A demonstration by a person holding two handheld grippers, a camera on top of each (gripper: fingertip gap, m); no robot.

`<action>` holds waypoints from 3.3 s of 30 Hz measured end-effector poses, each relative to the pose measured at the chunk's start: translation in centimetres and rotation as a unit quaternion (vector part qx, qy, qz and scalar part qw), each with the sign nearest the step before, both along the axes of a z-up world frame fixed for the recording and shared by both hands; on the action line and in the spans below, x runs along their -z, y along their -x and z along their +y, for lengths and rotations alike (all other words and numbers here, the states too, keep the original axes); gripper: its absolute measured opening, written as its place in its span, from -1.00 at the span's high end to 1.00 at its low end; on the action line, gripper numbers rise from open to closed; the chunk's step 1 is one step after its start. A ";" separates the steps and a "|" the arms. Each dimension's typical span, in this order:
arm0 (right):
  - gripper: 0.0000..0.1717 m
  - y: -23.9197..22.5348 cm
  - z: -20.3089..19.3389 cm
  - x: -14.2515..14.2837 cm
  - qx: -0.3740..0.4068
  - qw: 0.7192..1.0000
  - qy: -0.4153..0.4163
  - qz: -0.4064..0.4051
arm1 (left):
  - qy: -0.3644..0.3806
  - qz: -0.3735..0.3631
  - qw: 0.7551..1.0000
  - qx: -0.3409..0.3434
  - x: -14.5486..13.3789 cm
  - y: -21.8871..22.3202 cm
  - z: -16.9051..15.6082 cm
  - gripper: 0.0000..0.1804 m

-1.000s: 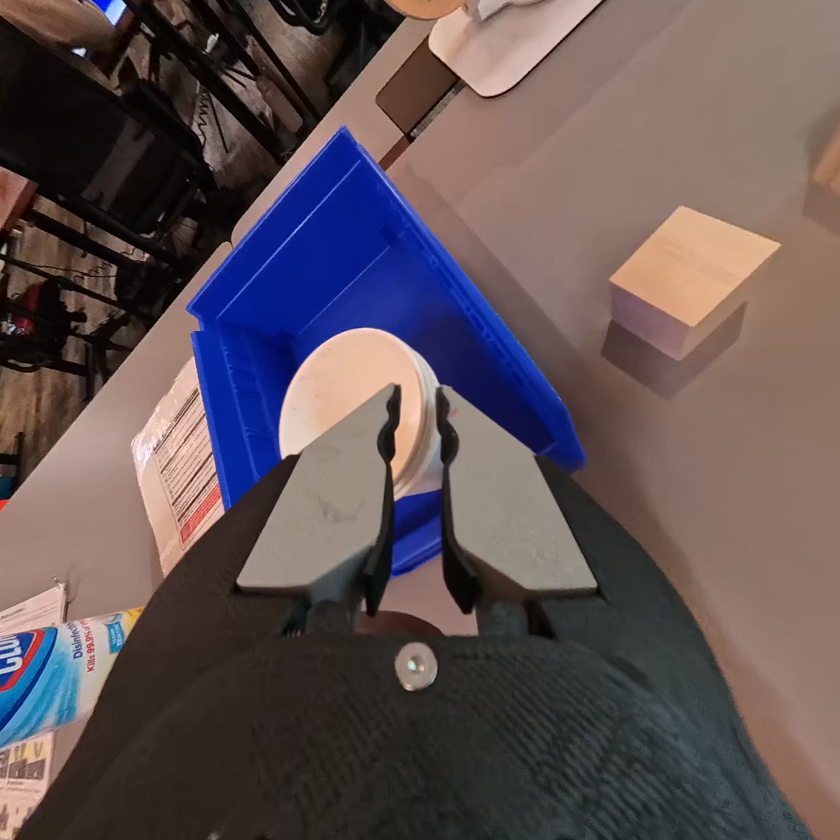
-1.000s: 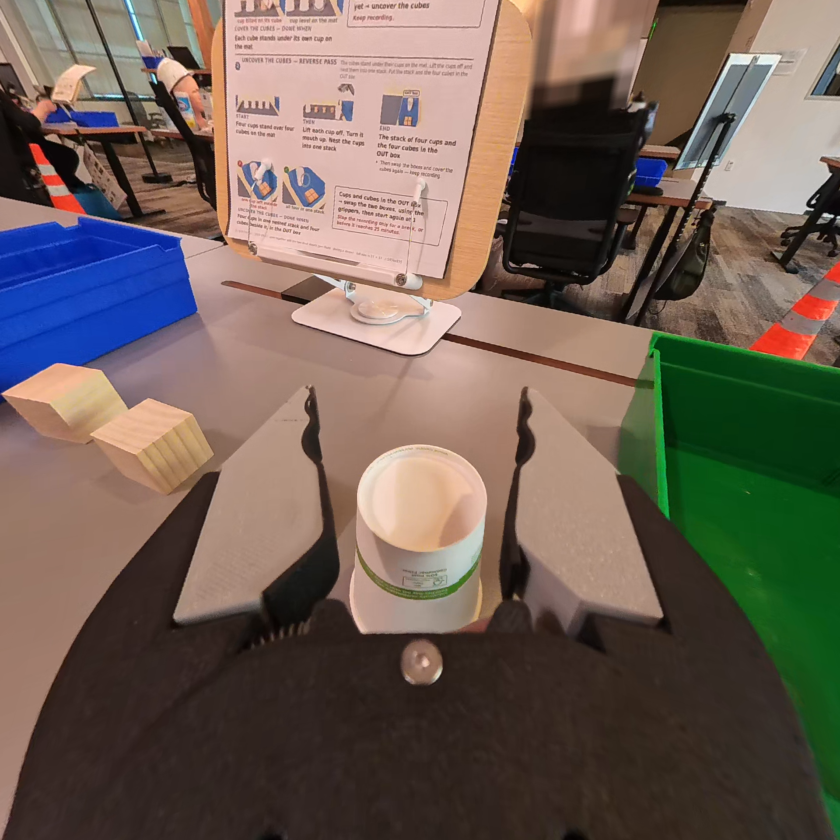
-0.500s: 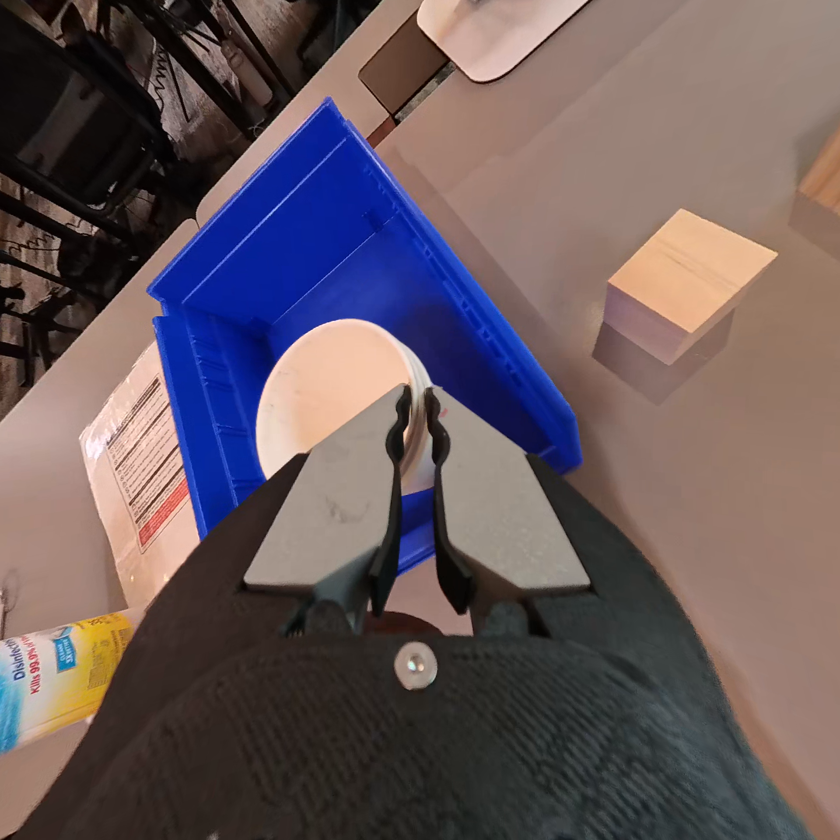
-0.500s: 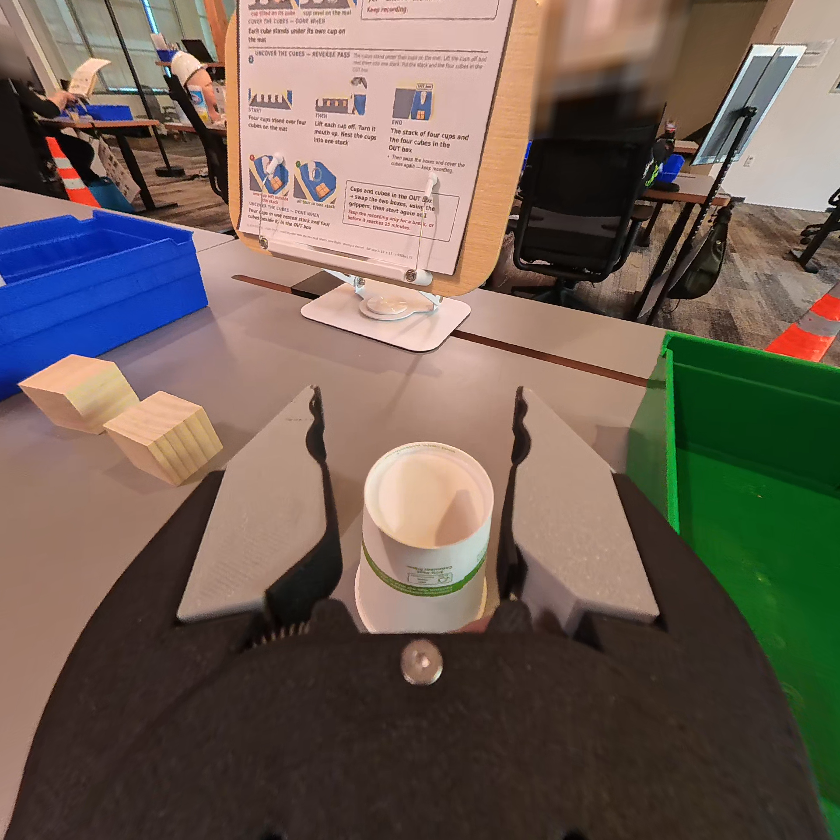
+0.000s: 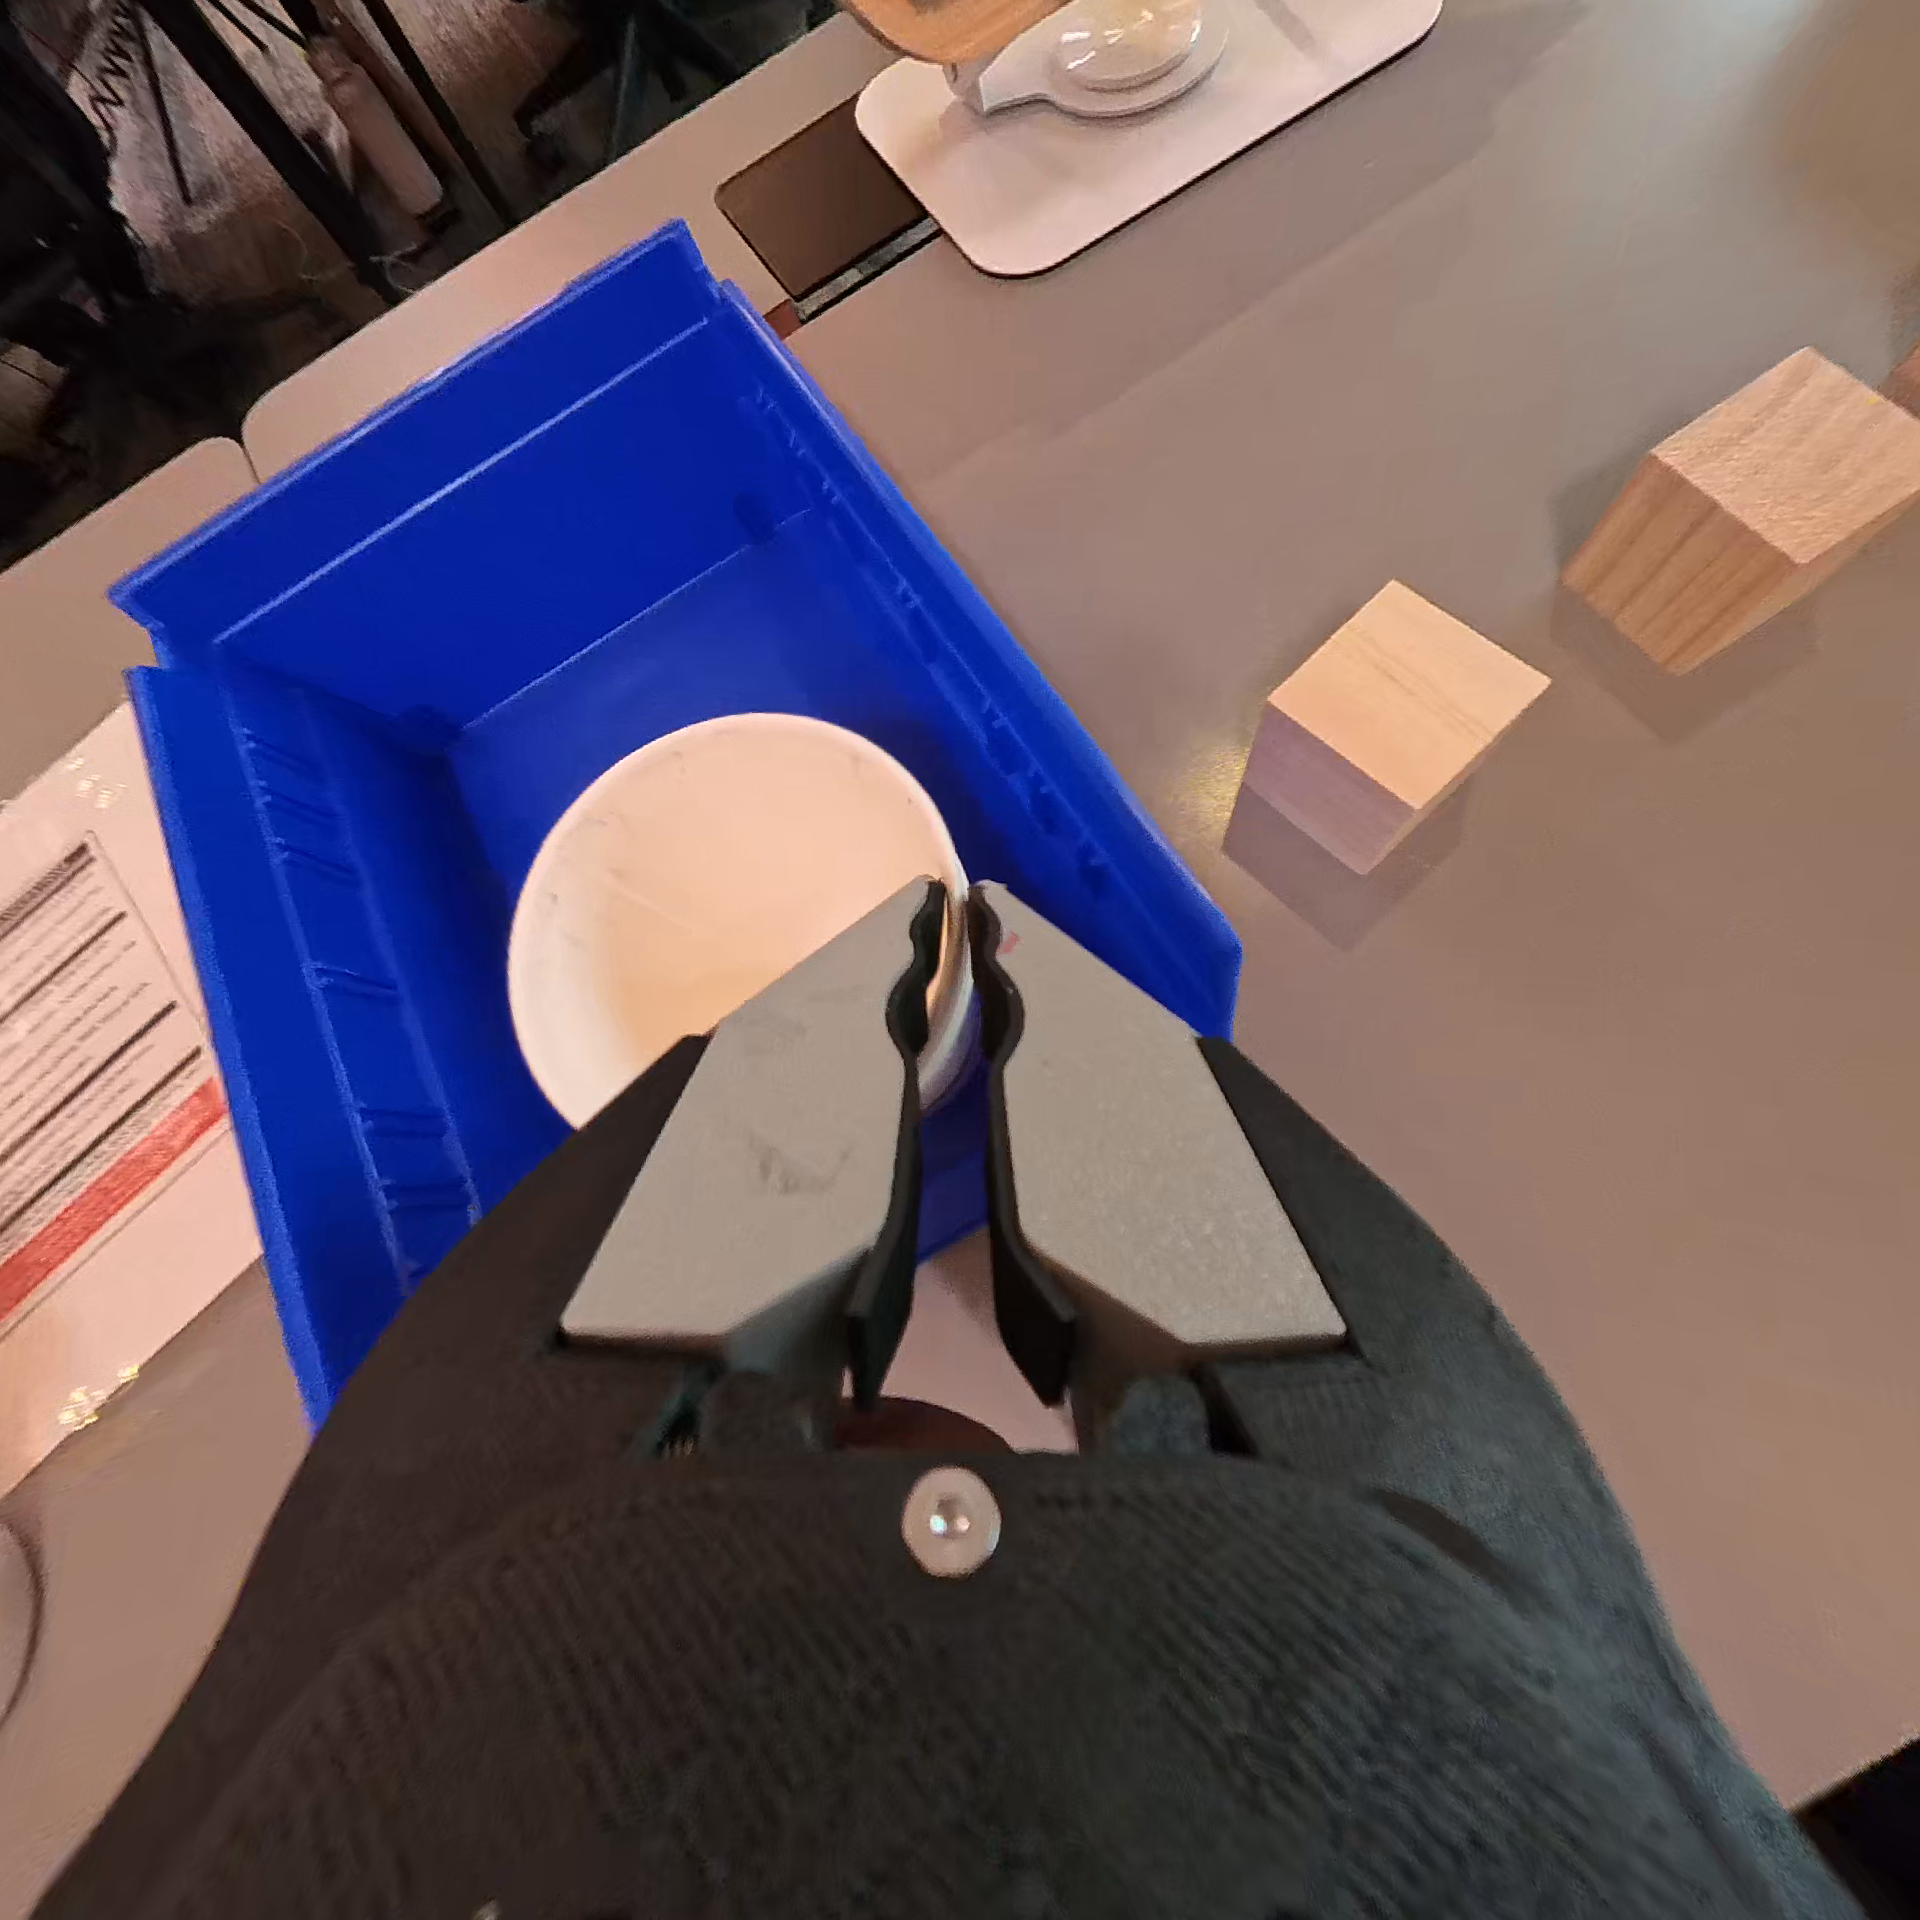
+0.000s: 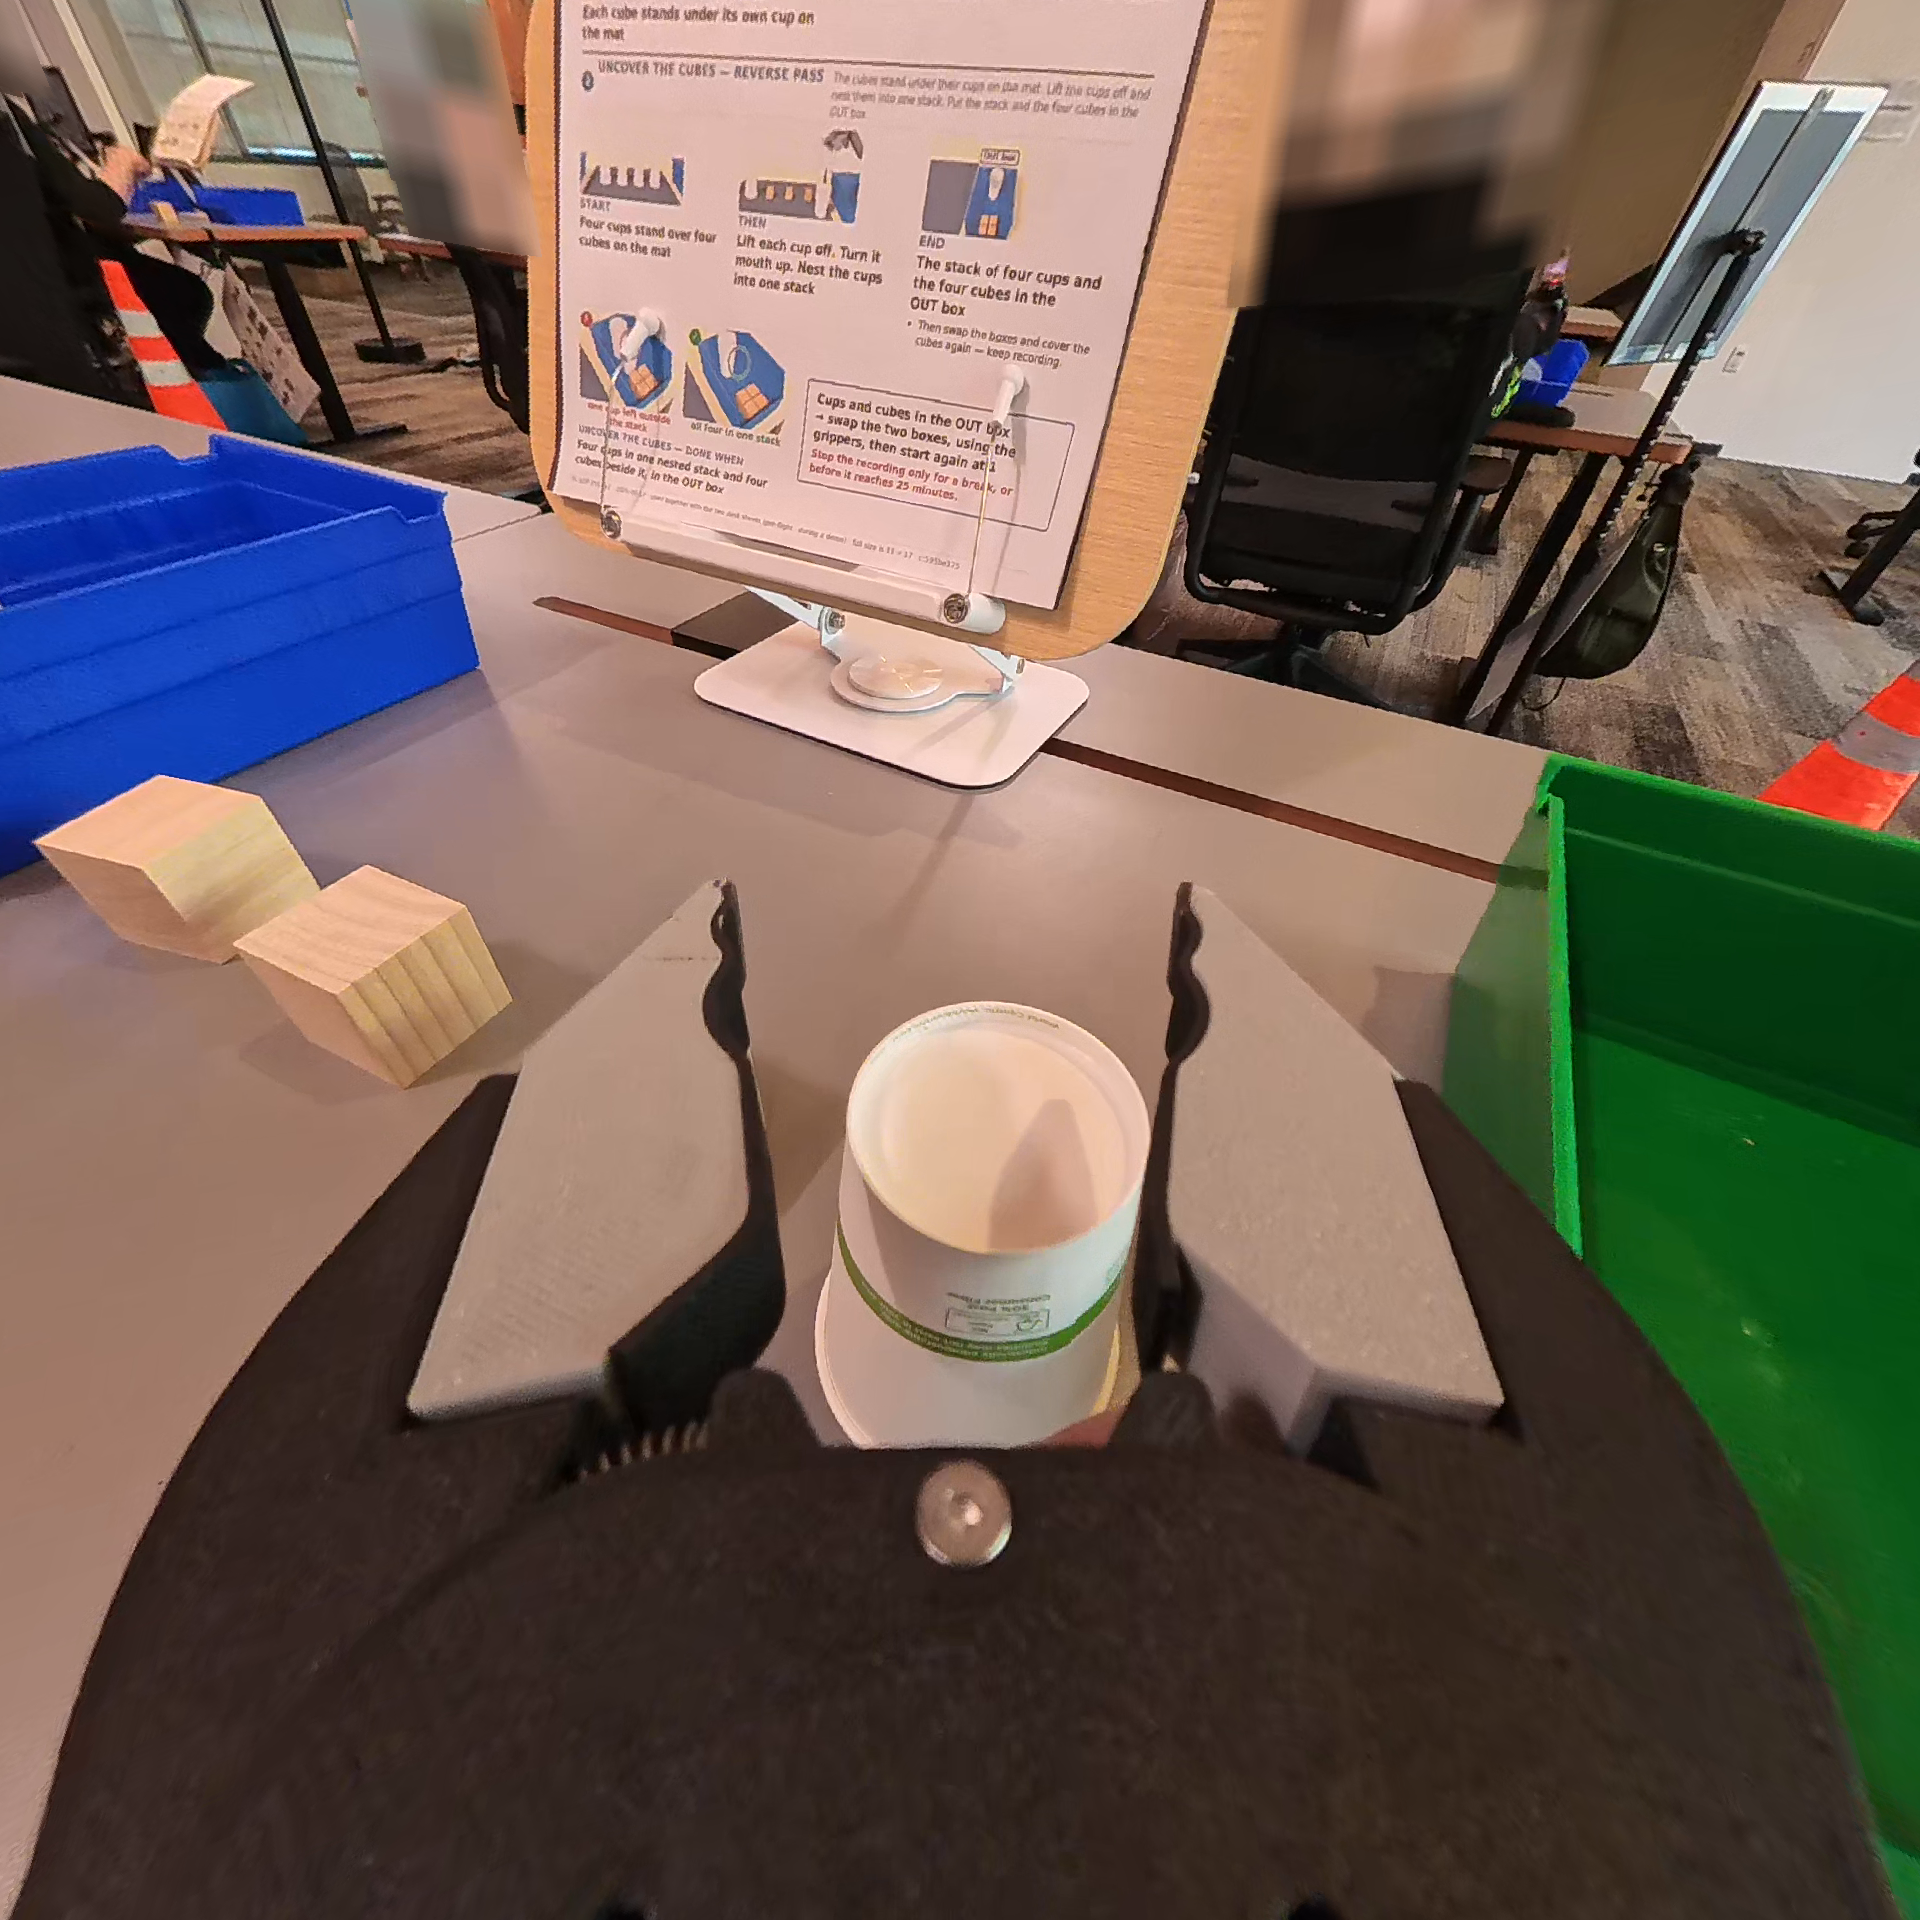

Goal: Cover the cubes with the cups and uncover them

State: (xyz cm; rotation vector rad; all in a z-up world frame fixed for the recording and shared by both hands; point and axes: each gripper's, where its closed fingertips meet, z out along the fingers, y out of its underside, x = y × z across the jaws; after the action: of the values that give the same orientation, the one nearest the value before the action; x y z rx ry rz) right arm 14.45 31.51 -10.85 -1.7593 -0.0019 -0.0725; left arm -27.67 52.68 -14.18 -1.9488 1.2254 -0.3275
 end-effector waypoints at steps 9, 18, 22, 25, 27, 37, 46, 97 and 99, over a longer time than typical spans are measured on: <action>0.07 0.2 0.1 0.2 -0.002 1.000 0.005 -0.003 | 0.050 -0.040 0.998 0.005 0.0 0.1 -0.3 0.99; 0.08 0.2 0.2 0.4 -0.002 1.000 0.008 -0.007 | 0.101 -0.086 0.991 -0.003 -0.2 0.2 -0.4 0.98; 0.08 0.3 0.2 0.4 -0.002 1.000 0.009 -0.008 | 0.111 -0.095 0.989 -0.007 -0.1 0.3 -0.4 0.98; 0.08 0.3 0.2 0.4 -0.002 1.000 0.010 -0.010 | 0.104 -0.102 0.989 -0.020 -0.4 0.4 0.1 0.98; 0.08 0.3 0.2 0.5 -0.002 1.000 0.010 -0.011 | 0.084 -0.102 0.991 -0.032 -0.8 0.6 0.7 0.99; 0.08 0.5 0.3 0.5 -0.004 1.000 0.013 -0.017 | -0.155 0.040 0.987 -0.023 -3.3 0.6 1.2 0.99; 0.08 0.7 0.3 0.7 -0.007 1.000 0.017 -0.020 | -0.175 0.084 0.981 0.005 -4.3 -0.6 0.1 0.98; 0.12 1.5 0.6 1.4 -0.015 0.998 0.037 -0.044 | -0.280 0.082 0.957 -0.010 -6.7 2.1 2.2 0.99; 0.11 1.4 0.6 1.3 -0.014 0.998 0.035 -0.044 | -0.330 0.105 0.938 -0.015 -8.2 2.1 2.1 0.99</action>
State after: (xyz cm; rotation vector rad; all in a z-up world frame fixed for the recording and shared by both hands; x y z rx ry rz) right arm 13.01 32.07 -12.18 -1.8241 -0.0934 -0.1311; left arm -29.72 54.79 -5.94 -1.4311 1.2315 0.2928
